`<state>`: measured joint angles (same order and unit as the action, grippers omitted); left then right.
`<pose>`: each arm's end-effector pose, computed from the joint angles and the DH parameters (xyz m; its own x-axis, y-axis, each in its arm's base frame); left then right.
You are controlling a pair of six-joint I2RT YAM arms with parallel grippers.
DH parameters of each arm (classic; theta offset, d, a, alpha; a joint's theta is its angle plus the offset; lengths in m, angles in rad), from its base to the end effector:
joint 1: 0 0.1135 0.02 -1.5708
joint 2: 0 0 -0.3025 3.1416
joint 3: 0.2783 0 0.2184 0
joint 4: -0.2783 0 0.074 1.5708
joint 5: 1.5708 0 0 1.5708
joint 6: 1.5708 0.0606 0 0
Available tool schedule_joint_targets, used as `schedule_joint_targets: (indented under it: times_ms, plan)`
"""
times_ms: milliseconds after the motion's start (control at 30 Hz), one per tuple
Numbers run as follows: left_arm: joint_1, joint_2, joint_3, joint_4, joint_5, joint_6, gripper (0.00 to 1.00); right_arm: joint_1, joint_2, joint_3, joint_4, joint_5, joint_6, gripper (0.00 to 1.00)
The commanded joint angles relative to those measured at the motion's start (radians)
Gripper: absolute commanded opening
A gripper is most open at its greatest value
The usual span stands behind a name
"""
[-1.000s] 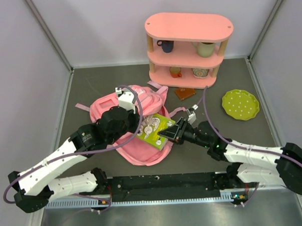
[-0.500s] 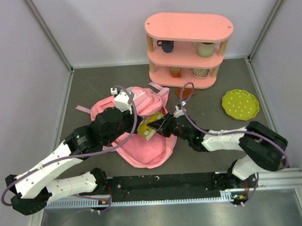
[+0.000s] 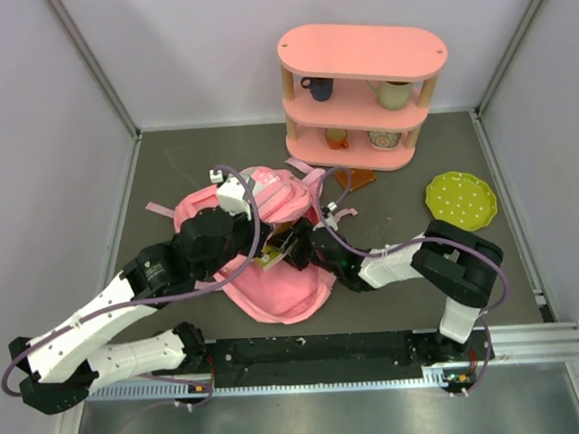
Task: Pack the student bag
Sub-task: Place the book in the student bag.
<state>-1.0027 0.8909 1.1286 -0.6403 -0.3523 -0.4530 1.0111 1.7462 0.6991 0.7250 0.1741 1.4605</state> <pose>0.0931 -0.1069 0.4052 -0.4610 -0.0412 -0.8864 0.4655 0.8392 -0.2811 0.1982 0.2966 0.2172 -0.7613 0.6286 -0.1589 0.0848 0.3395 0.9368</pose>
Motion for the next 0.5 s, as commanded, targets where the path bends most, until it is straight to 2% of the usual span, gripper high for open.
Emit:
schedule_joint_targets:
  times_ms: [0, 133, 267, 367, 400, 467]
  plan:
    - [-0.004, -0.038, 0.008, 0.179, 0.019, -0.027, 0.00, 0.018, -0.033, 0.016, -0.030, -0.054, -0.058, 0.68]
    - [-0.004, -0.038, 0.002, 0.182, 0.019, -0.029, 0.00, 0.023, -0.088, -0.007, -0.090, -0.065, -0.083, 0.75]
    - [-0.004, -0.040, 0.002, 0.182, 0.021, -0.030, 0.00, 0.024, -0.105, -0.026, -0.110, -0.081, -0.083, 0.75]
    - [-0.004, -0.038, -0.001, 0.182, 0.022, -0.029, 0.00, 0.026, -0.099, -0.044, -0.072, -0.074, -0.069, 0.64]
    - [-0.004, -0.040, 0.000, 0.182, 0.022, -0.029, 0.00, 0.024, -0.096, -0.046, -0.070, -0.071, -0.059, 0.56]
    - [-0.004, -0.041, -0.001, 0.182, 0.026, -0.029, 0.00, 0.024, -0.082, -0.046, -0.046, -0.070, -0.052, 0.47]
